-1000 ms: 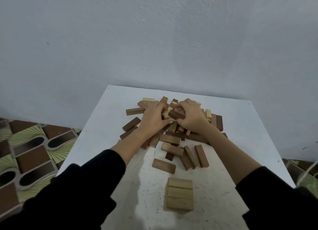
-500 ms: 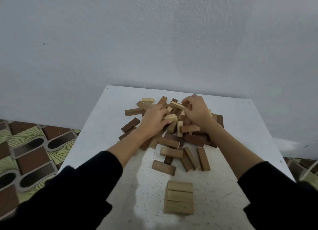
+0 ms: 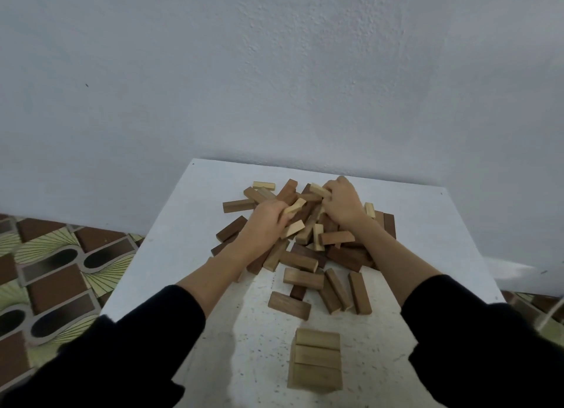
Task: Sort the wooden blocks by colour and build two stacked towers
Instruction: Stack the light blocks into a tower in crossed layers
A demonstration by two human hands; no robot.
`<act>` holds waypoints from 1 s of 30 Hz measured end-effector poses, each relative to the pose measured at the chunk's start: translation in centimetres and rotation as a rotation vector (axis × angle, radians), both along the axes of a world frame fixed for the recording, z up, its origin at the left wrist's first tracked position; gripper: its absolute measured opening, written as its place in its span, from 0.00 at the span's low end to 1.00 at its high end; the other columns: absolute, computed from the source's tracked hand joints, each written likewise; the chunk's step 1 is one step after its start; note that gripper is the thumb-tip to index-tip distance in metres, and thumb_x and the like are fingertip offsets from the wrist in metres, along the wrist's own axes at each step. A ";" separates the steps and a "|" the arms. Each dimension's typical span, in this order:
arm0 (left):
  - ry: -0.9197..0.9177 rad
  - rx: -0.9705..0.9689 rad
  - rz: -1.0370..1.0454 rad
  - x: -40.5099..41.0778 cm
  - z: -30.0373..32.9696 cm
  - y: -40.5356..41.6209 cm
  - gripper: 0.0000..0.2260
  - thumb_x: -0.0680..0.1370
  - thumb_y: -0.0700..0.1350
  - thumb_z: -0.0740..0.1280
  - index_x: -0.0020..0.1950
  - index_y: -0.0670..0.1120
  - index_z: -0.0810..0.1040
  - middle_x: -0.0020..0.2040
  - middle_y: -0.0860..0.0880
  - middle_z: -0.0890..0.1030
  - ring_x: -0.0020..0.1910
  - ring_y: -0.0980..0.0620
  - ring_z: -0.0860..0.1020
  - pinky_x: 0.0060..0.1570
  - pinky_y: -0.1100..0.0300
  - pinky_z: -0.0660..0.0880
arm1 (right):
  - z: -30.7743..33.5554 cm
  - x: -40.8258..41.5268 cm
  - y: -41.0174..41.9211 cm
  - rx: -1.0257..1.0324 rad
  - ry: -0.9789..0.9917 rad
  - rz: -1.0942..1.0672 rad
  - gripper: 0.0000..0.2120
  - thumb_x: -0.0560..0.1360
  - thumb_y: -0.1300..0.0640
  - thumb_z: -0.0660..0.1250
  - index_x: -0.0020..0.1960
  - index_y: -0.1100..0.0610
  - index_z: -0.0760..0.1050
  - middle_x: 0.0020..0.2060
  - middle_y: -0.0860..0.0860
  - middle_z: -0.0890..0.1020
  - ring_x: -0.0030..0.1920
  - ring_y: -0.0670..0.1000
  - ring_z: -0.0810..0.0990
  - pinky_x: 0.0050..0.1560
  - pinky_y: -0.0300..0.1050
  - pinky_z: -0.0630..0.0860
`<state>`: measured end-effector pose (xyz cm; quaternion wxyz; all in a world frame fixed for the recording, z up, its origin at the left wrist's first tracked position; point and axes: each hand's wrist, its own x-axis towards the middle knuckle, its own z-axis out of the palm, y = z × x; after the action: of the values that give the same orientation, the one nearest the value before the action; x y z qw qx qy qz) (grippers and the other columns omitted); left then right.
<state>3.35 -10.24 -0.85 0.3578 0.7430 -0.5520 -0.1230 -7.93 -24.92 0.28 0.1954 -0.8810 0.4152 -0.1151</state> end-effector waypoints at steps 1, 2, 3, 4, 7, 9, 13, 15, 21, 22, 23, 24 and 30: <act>-0.003 -0.002 0.007 -0.1 0.0 0.1 0.10 0.80 0.41 0.61 0.45 0.36 0.77 0.39 0.45 0.75 0.40 0.50 0.71 0.37 0.61 0.60 | 0.5 -0.3 0.3 0.052 -0.085 -0.030 0.07 0.74 0.65 0.59 0.49 0.63 0.74 0.49 0.57 0.73 0.49 0.55 0.72 0.44 0.43 0.65; -0.011 0.005 0.016 -0.2 0.0 0.1 0.09 0.80 0.40 0.61 0.45 0.37 0.76 0.40 0.46 0.74 0.41 0.50 0.70 0.38 0.61 0.60 | 0.9 -0.6 0.6 0.103 -0.153 -0.061 0.03 0.74 0.64 0.61 0.46 0.61 0.73 0.46 0.55 0.74 0.46 0.54 0.72 0.43 0.43 0.65; -0.040 0.023 0.019 -0.3 -0.2 0.1 0.08 0.81 0.41 0.60 0.45 0.38 0.75 0.41 0.46 0.73 0.42 0.49 0.71 0.39 0.60 0.61 | 1.3 -1.0 1.1 0.146 -0.200 -0.081 0.01 0.74 0.64 0.62 0.45 0.60 0.71 0.43 0.54 0.75 0.43 0.53 0.72 0.41 0.44 0.66; -0.091 0.064 0.023 -0.4 -0.4 0.2 0.07 0.81 0.41 0.59 0.46 0.40 0.73 0.44 0.45 0.74 0.45 0.47 0.72 0.40 0.58 0.62 | 1.6 -1.4 1.5 0.186 -0.229 -0.091 0.01 0.74 0.64 0.63 0.44 0.59 0.71 0.42 0.54 0.75 0.42 0.52 0.71 0.39 0.44 0.66; -0.316 0.226 0.012 -0.8 -1.0 0.3 0.10 0.80 0.46 0.61 0.56 0.41 0.71 0.55 0.44 0.75 0.56 0.45 0.71 0.49 0.53 0.70 | 2.2 -2.2 2.8 0.244 -0.262 -0.076 0.03 0.73 0.64 0.63 0.46 0.60 0.70 0.41 0.53 0.74 0.40 0.50 0.70 0.35 0.39 0.65; -0.381 0.256 0.026 -0.9 -0.8 0.3 0.12 0.80 0.48 0.62 0.58 0.42 0.71 0.58 0.44 0.76 0.58 0.45 0.72 0.52 0.51 0.72 | 2.3 -2.3 3.4 0.246 -0.266 -0.062 0.02 0.74 0.64 0.63 0.45 0.60 0.69 0.40 0.53 0.73 0.40 0.50 0.69 0.34 0.36 0.63; -0.399 0.260 0.042 -1.3 -0.1 0.2 0.10 0.79 0.48 0.63 0.53 0.42 0.74 0.54 0.44 0.79 0.54 0.44 0.76 0.46 0.52 0.71 | 2.4 -2.7 4.7 0.254 -0.277 -0.035 0.11 0.73 0.64 0.65 0.37 0.55 0.66 0.35 0.49 0.70 0.38 0.49 0.67 0.31 0.33 0.61; -0.299 0.248 0.066 -1.5 0.2 0.4 0.10 0.79 0.49 0.64 0.50 0.42 0.75 0.48 0.44 0.80 0.49 0.44 0.77 0.40 0.54 0.69 | 2.6 -2.9 5.3 0.282 -0.285 -0.027 0.16 0.72 0.63 0.68 0.34 0.53 0.63 0.33 0.47 0.67 0.34 0.46 0.66 0.32 0.33 0.61; 0.565 -0.036 0.124 -2.3 2.7 2.7 0.13 0.73 0.46 0.73 0.43 0.36 0.79 0.35 0.47 0.77 0.36 0.53 0.74 0.38 0.59 0.69 | 4.5 -4.0 7.8 0.618 -0.418 0.020 0.04 0.73 0.60 0.71 0.41 0.60 0.78 0.34 0.52 0.77 0.36 0.49 0.74 0.37 0.42 0.72; 0.646 -0.068 0.105 -2.7 3.3 3.6 0.10 0.74 0.45 0.72 0.41 0.38 0.79 0.33 0.50 0.77 0.34 0.57 0.74 0.37 0.63 0.69 | 4.9 -4.1 8.4 0.662 -0.424 0.033 0.03 0.73 0.59 0.71 0.43 0.59 0.80 0.36 0.52 0.79 0.38 0.50 0.75 0.38 0.42 0.73; 0.712 -0.085 0.090 -3.2 4.0 4.1 0.08 0.75 0.43 0.71 0.38 0.41 0.78 0.29 0.55 0.76 0.29 0.61 0.73 0.34 0.68 0.68 | 5.3 -4.0 8.7 0.693 -0.433 0.044 0.02 0.73 0.58 0.71 0.43 0.57 0.81 0.37 0.53 0.80 0.38 0.51 0.74 0.38 0.43 0.72; 0.760 -0.095 0.085 -3.5 4.4 5.1 0.09 0.76 0.42 0.70 0.36 0.45 0.76 0.25 0.59 0.74 0.25 0.63 0.71 0.29 0.71 0.66 | 5.8 -4.1 9.5 0.709 -0.442 0.053 0.03 0.73 0.58 0.71 0.43 0.57 0.81 0.37 0.53 0.80 0.37 0.51 0.74 0.37 0.43 0.71; 0.831 -0.116 0.057 -4.0 4.8 10.0 0.13 0.76 0.45 0.70 0.33 0.46 0.72 0.25 0.53 0.67 0.26 0.55 0.62 0.28 0.63 0.59 | 7.9 -4.0 14.3 0.681 -0.446 0.056 0.09 0.73 0.61 0.69 0.47 0.68 0.77 0.35 0.56 0.77 0.28 0.43 0.73 0.29 0.34 0.69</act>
<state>-0.70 -0.26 3.97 0.5945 0.6239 -0.3460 -0.3709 -11.92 -10.62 8.16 0.5643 -0.7304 0.3528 -0.1537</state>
